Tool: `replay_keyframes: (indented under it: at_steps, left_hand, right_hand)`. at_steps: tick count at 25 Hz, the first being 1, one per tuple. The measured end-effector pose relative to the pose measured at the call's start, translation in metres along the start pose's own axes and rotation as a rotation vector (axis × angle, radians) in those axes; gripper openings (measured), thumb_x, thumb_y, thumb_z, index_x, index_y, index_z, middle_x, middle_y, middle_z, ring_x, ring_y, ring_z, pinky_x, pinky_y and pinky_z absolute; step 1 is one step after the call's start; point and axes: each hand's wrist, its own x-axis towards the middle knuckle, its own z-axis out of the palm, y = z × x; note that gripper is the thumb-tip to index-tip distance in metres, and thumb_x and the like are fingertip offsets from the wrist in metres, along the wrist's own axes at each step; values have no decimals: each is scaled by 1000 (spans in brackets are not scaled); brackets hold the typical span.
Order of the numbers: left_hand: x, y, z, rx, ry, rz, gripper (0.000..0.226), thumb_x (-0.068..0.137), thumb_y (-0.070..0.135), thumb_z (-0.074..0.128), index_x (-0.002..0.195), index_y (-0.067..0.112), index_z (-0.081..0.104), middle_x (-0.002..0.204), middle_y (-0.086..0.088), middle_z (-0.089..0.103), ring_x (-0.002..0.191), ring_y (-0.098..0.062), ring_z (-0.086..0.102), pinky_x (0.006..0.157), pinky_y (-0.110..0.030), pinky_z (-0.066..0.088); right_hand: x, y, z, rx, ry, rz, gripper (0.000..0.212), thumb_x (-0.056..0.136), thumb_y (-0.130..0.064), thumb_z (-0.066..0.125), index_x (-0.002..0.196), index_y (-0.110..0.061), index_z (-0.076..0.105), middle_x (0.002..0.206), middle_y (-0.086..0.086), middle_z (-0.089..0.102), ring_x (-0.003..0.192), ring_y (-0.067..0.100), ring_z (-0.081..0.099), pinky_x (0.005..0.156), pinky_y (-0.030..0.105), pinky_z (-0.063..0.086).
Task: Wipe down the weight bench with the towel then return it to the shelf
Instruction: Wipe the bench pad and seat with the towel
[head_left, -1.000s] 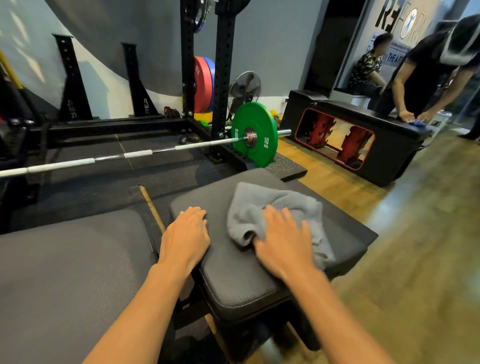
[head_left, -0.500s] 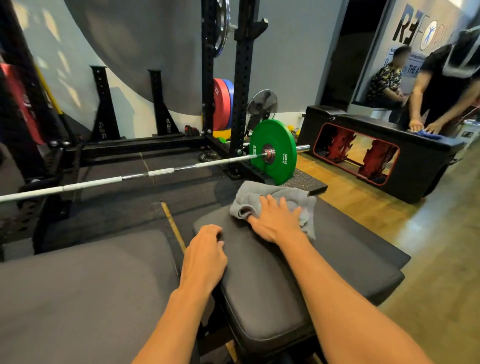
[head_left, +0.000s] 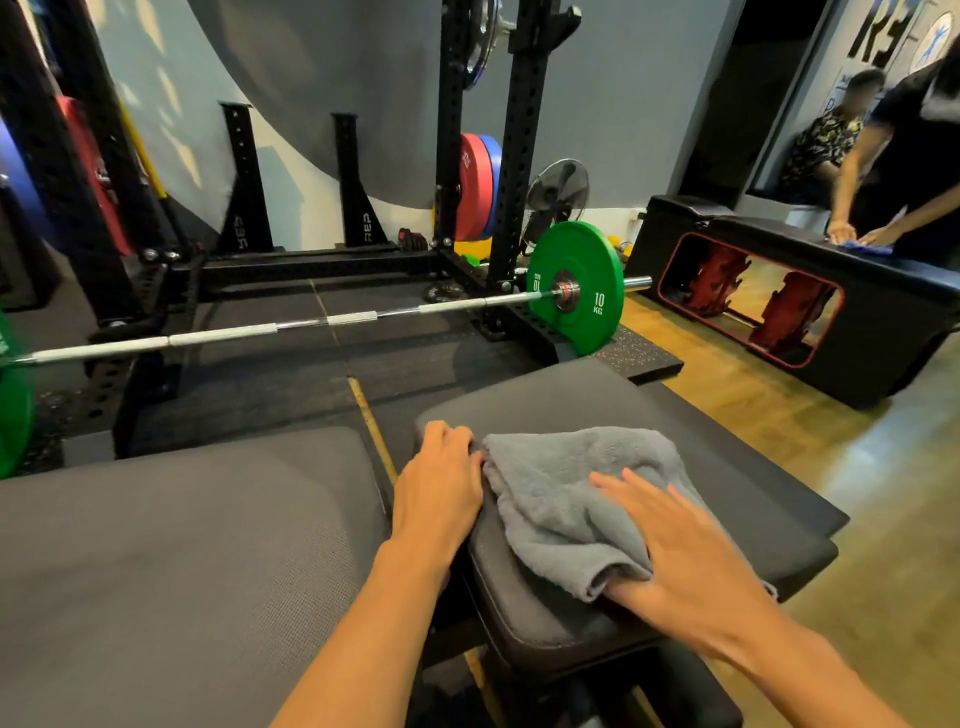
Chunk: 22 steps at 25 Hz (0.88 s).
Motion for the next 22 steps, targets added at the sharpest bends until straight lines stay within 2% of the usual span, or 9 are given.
replay_keyframes:
  at_steps: [3, 6, 9, 11, 13, 16, 18, 20, 22]
  left_hand:
    - [-1, -2, 4, 16, -10, -13, 24, 100, 27, 41, 110, 11, 56, 121, -6, 47, 91, -29, 60, 75, -40, 48]
    - [1, -7, 3, -262, 90, -89, 27, 98, 18, 43, 122, 12, 54, 130, -5, 53, 110, -25, 58, 89, -32, 42]
    - [9, -7, -13, -725, 245, -382, 28, 100, 24, 37, 121, 18, 53, 119, -2, 60, 109, -23, 56, 90, -31, 38]
    - [13, -11, -18, -803, 269, -484, 29, 100, 32, 37, 113, 17, 58, 108, -2, 60, 103, -23, 54, 84, -33, 36]
    - [14, -16, -16, -894, 243, -499, 28, 93, 34, 53, 114, 17, 63, 115, -7, 63, 109, -26, 58, 91, -39, 43]
    - [13, -11, -12, -724, 148, -367, 37, 81, 19, 70, 117, 18, 63, 125, -7, 58, 117, -24, 56, 101, -35, 41]
    - [13, 4, -5, -425, 98, -153, 46, 82, 11, 68, 127, 13, 58, 131, -5, 53, 123, -20, 50, 102, -26, 33]
    - [13, 27, 4, -320, 46, 22, 45, 86, 11, 63, 130, 12, 57, 136, -6, 55, 129, -22, 49, 104, -23, 30]
    - [9, 41, 10, -325, -9, 16, 40, 93, 16, 55, 133, 13, 54, 139, -5, 54, 131, -20, 48, 105, -24, 31]
  right_hand:
    - [70, 29, -7, -105, 37, 234, 75, 75, -77, 37, 137, -36, 40, 150, -7, 44, 143, 26, 31, 108, 58, 30]
    - [142, 8, 4, -101, -7, 323, 76, 87, -65, 36, 152, -27, 25, 162, 2, 26, 149, 31, 18, 112, 66, 18]
    - [154, -63, 27, -82, -22, 164, 70, 93, -50, 43, 153, -21, 23, 164, 2, 20, 150, 30, 11, 115, 65, 9]
    - [129, -96, 37, -49, -58, 30, 69, 93, -46, 44, 154, -24, 20, 165, -3, 15, 152, 26, 7, 116, 64, 4]
    - [93, -96, 35, -34, -60, -61, 70, 92, -45, 44, 155, -27, 18, 165, -8, 13, 152, 21, 4, 118, 60, 1]
    - [47, -45, 16, -16, -29, -110, 73, 87, -53, 41, 154, -33, 20, 163, -16, 18, 152, 12, 6, 121, 49, 3]
    - [36, 2, 2, -47, 52, -60, 70, 81, -57, 42, 147, -38, 31, 155, -15, 35, 147, 15, 22, 116, 47, 20]
    - [41, 42, -10, -80, 118, 93, 56, 78, -59, 44, 131, -40, 42, 137, -10, 52, 132, 20, 42, 101, 49, 35]
    - [57, 61, -17, -101, 119, 272, 57, 79, -60, 42, 132, -39, 42, 141, -5, 51, 132, 24, 42, 101, 54, 36]
